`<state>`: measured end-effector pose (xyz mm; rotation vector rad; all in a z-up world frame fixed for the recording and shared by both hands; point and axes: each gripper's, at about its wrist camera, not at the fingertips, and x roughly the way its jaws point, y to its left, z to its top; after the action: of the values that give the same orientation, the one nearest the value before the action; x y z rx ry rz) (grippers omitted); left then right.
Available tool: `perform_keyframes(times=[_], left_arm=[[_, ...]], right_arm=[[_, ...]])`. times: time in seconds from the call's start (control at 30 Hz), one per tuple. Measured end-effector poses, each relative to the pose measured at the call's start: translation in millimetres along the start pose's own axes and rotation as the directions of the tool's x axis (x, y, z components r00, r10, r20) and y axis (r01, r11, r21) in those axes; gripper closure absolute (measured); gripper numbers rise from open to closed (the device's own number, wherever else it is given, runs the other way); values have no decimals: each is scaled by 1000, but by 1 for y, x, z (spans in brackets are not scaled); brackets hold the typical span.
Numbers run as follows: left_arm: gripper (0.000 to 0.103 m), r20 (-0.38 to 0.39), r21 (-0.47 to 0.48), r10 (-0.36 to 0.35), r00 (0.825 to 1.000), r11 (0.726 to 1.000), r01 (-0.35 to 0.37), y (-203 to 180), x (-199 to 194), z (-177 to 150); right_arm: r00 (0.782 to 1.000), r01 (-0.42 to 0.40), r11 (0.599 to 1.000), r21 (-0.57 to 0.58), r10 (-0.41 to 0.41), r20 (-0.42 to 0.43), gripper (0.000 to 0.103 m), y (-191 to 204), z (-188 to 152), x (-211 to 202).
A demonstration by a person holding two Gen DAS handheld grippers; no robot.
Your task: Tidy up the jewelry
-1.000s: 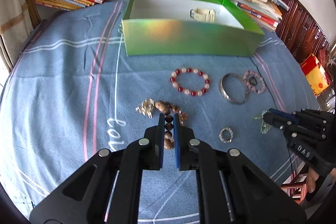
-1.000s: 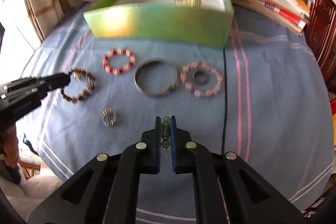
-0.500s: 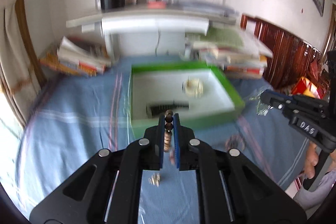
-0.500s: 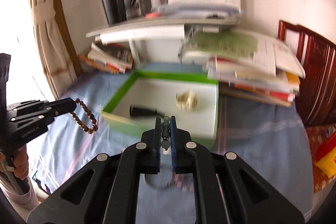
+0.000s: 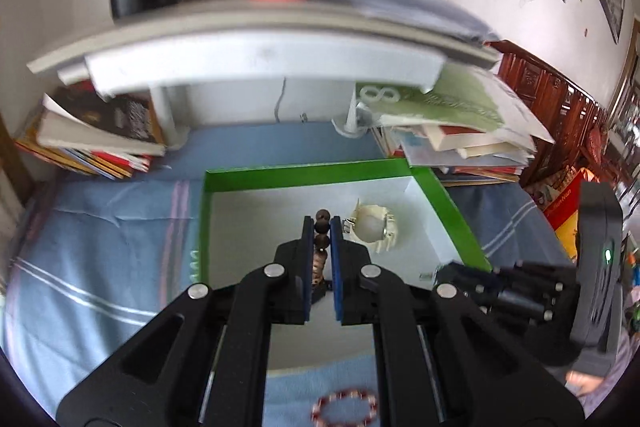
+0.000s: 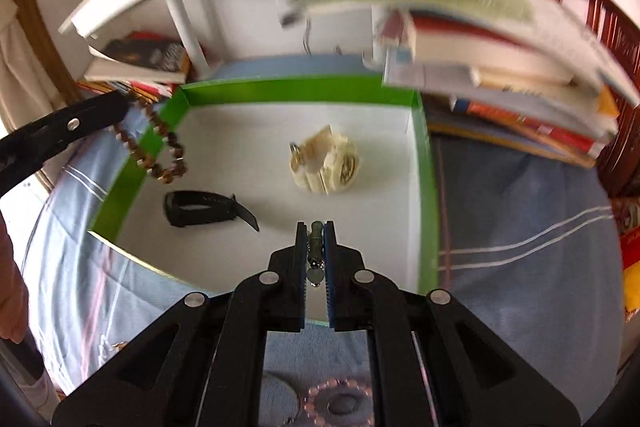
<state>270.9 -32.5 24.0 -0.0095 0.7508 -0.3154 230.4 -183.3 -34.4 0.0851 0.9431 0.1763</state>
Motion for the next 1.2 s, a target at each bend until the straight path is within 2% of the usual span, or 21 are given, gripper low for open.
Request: perform_keyframes(times=[0.2, 0.23, 0.27, 0.3, 0.33, 0.37, 0.47, 0.5, 0.53, 0.57, 0.6, 0.63, 0.7, 0.87, 1.1, 1.2], left_arm=[[95, -94, -61, 32, 995, 997, -38, 13, 45, -11], [94, -92, -62, 39, 995, 997, -45, 13, 46, -11], [92, -84, -59, 57, 995, 996, -62, 12, 45, -12], [78, -77, -56, 71, 994, 996, -76, 11, 44, -12], [54, -75, -54, 82, 994, 995, -86, 11, 43, -11], [48, -61, -55, 93, 994, 994, -97, 12, 39, -12], [45, -52, -40, 138, 989, 989, -140, 12, 19, -18], [42, -62, -35, 173, 983, 984, -175, 11, 10, -23], [33, -79, -37, 219, 973, 974, -222, 12, 2, -31], [28, -93, -52, 252, 963, 965, -258, 13, -6, -39], [23, -97, -69, 264, 960, 960, -271, 14, -11, -46], [23, -105, -90, 268, 958, 956, -278, 16, -19, -59], [22, -137, -80, 273, 952, 955, -285, 13, -22, -81], [22, -234, 16, 278, 932, 959, -282, -3, -6, -128], [22, -266, 80, 271, 925, 963, -259, -23, 4, -151], [22, -272, 92, 279, 921, 960, -264, -25, 5, -154]], right_arm=[[999, 8, 1000, -7, -9, -34, 95, 0, -5, 19], [1000, 10, 1000, -7, -10, -25, 93, 0, -5, 18], [1000, 14, 1000, -4, -14, -6, 86, -2, -5, 16], [1000, 19, 1000, 1, -19, 10, 78, -3, -5, 12], [1000, 21, 1000, 10, -22, 16, 63, -5, -6, 6], [999, 20, 1000, 22, -21, 30, 55, -9, -7, -2], [997, 28, 998, 51, -32, 64, 54, -20, -18, -30], [997, 27, 998, 62, -31, 73, 54, -25, -24, -40], [996, 23, 997, 76, -30, 85, 54, -31, -32, -50], [994, 25, 995, 101, -35, 101, 52, -41, -46, -63], [994, 31, 993, 115, -43, 103, 50, -45, -54, -67], [993, 44, 989, 141, -59, 99, 47, -55, -69, -73], [995, 66, 982, 176, -79, 67, 47, -69, -90, -73], [994, 112, 971, 209, -107, -38, 47, -84, -126, -59], [996, 81, 984, 160, -75, -40, 47, -64, -130, -57], [994, 102, 988, 115, -96, -55, 47, -52, -126, -45]])
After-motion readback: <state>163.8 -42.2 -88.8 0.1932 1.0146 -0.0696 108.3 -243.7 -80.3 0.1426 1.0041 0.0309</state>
